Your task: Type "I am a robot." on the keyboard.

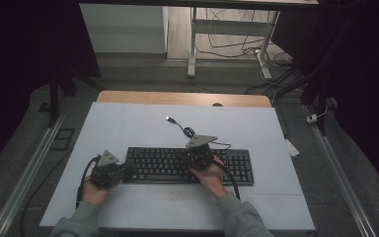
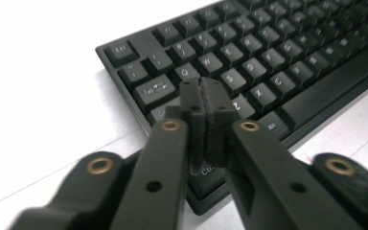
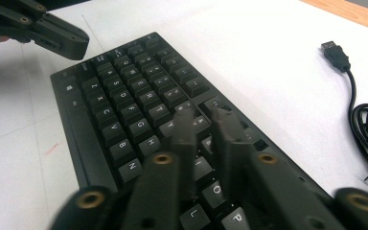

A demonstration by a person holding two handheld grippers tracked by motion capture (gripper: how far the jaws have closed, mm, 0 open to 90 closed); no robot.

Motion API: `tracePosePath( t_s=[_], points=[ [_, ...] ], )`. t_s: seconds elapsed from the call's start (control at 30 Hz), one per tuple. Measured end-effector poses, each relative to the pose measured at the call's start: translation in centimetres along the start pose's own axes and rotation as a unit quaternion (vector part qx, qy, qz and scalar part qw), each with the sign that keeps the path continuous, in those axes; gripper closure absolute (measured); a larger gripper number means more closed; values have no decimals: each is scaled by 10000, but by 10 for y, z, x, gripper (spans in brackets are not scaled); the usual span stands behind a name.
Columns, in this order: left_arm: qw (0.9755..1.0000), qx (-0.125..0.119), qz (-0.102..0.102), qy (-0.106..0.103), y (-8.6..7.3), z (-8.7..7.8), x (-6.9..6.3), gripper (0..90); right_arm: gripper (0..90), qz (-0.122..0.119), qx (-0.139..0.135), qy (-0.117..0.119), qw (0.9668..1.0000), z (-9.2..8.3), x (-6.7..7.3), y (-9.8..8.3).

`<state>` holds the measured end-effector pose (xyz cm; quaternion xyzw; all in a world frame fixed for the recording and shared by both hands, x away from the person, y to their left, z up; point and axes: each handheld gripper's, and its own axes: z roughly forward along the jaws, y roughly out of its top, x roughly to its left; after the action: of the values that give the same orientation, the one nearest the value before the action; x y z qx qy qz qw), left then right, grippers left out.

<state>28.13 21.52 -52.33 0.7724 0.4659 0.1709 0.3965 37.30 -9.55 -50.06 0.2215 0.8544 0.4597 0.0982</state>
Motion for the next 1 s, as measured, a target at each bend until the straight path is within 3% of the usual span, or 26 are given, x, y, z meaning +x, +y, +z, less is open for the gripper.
tracePosePath(
  t_s=[0.03, 0.07, 0.1, 0.33, 0.57, 0.8, 1.0],
  points=[
    [10000, -51, -29, 4, 0, -1, 0, 760, 707, 20, -17, -7, 10000, -2, 0, 0],
    [9999, -94, -50, 2, 0, -2, 1, 760, 707, 20, -17, -7, 10000, -2, 0, 0],
    [9999, -137, -82, 14, 0, -3, 1, 672, 653, 29, -19, -19, 10000, -4, 0, -1],
    [9996, -211, -181, 93, 0, -5, 3, 487, 519, 35, 1, -64, 10000, -12, -1, -4],
    [9997, -185, -166, 49, 1, -5, 2, 420, 460, 160, 51, -173, 9997, -29, -5, -16],
    [9997, -180, -180, 29, 0, -6, 3, 401, 457, 229, 46, -257, 9994, -50, -8, -27],
    [9997, -174, -155, 28, -1, -9, 5, 398, 457, 91, 23, -428, 9990, -72, -5, -37]
  ],
)
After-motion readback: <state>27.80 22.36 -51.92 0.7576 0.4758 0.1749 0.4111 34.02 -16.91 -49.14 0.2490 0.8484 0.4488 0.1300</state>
